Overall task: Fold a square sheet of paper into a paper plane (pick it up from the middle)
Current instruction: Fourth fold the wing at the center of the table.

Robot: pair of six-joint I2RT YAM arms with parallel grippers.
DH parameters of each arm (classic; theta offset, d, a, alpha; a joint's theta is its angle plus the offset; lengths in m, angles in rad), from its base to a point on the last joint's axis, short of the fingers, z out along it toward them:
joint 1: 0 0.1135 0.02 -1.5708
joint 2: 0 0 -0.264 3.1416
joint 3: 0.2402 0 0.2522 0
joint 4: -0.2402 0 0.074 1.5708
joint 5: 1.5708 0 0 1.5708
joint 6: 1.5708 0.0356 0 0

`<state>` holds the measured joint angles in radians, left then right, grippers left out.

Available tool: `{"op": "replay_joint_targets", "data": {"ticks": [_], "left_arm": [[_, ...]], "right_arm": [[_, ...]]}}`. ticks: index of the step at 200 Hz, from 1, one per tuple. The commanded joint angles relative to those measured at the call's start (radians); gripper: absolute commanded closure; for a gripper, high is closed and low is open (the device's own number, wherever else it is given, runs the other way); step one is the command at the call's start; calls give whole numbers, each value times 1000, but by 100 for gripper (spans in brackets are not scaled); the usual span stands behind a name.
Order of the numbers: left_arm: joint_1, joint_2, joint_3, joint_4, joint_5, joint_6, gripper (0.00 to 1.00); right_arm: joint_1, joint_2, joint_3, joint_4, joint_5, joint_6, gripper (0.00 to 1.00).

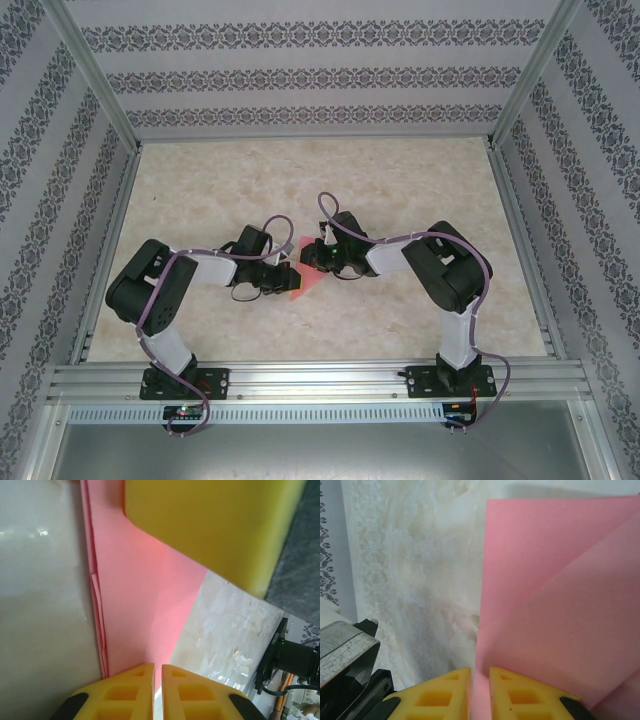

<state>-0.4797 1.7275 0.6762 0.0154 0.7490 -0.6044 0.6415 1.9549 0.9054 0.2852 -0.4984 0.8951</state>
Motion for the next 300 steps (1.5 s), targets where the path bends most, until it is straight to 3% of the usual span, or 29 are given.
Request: {"op": "replay_joint_targets", "data": {"ticks": [1, 52, 128, 195, 235, 269, 300], "left_arm": [[-15, 3, -61, -223, -64, 45, 86], [-17, -27, -64, -307, -28, 58, 86], [-53, -34, -41, -471, -125, 73, 87], [-74, -94, -82, -501, -150, 25, 86], [-85, -166, -82, -551, -155, 1, 87], [-84, -319, -30, -593, -196, -14, 87], [-70, -383, 47, -527, -227, -72, 82]], "right_arm": [[0, 50, -30, -151, 93, -31, 82], [-1, 50, -30, -159, 98, -32, 82], [-1, 50, -21, -177, 103, -36, 81], [-1, 49, -15, -186, 108, -37, 81], [1, 49, -13, -188, 110, -34, 81], [1, 46, -16, -187, 107, -36, 81], [2, 47, -15, -182, 105, -33, 80]]}}
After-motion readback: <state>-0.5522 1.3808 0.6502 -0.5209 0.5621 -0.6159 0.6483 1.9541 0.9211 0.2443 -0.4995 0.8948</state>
